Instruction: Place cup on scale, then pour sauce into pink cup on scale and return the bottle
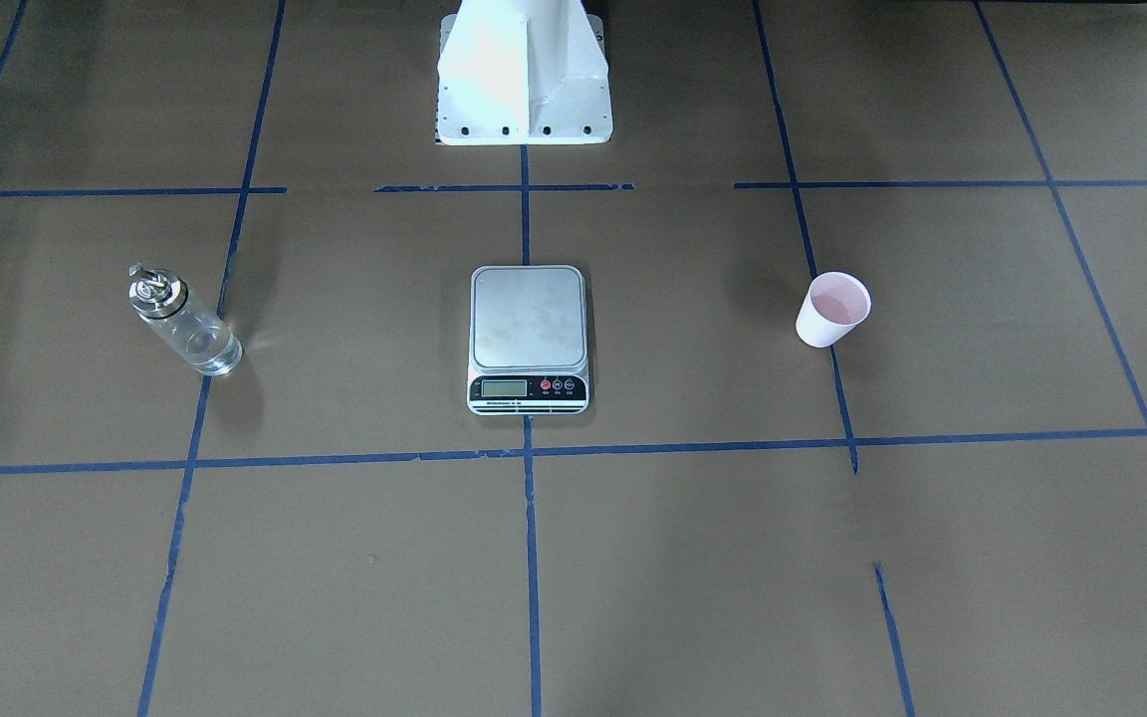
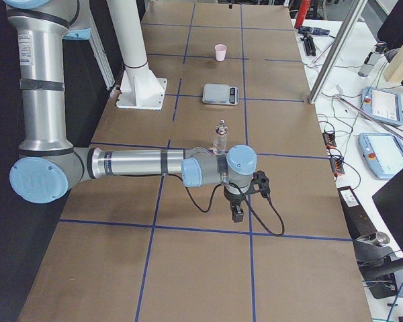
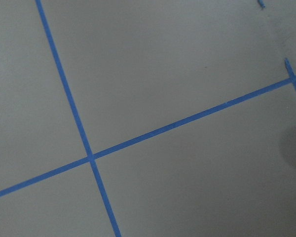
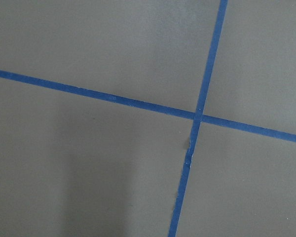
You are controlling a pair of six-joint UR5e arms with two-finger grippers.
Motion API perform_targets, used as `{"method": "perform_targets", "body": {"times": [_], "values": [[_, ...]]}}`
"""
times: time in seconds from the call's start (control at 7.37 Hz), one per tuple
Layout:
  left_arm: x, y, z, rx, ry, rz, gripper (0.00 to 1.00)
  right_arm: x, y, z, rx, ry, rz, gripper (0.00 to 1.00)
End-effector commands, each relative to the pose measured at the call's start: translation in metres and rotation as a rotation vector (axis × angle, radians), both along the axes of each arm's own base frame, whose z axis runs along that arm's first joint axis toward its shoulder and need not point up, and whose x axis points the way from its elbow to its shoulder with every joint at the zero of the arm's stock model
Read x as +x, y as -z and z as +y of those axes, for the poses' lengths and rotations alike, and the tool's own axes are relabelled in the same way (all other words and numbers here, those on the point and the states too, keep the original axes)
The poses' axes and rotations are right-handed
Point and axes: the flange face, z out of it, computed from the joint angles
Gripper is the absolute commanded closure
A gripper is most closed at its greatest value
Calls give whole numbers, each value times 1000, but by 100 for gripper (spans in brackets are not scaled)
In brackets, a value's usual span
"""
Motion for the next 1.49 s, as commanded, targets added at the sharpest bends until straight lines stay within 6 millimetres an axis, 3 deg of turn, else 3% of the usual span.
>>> {"method": "perform_targets", "body": {"times": [0.0,0.14,0.27,0.41,0.54,0.68,1.09,1.36], "values": [[101,32,34,-100,8,5,1,0,-2,2,-5,0,-1,0],[114,18,28,-118,-4,-3,2,0,-3,3,-6,1,0,0],[126,18,19,-145,2,-2,3,-2,-4,3,-13,3,-9,0],[148,18,28,-184,-7,-5,3,-6,-4,4,-21,12,-43,0],[185,20,32,-190,-61,-14,5,-8,-5,5,-27,14,-53,0],[202,22,29,-206,-69,-17,5,-8,-5,5,-28,13,-55,0],[219,11,25,-227,-81,-36,11,-8,-6,5,-34,12,-55,0],[222,5,23,-233,-81,-43,25,-8,-9,5,-39,11,-54,0]]}}
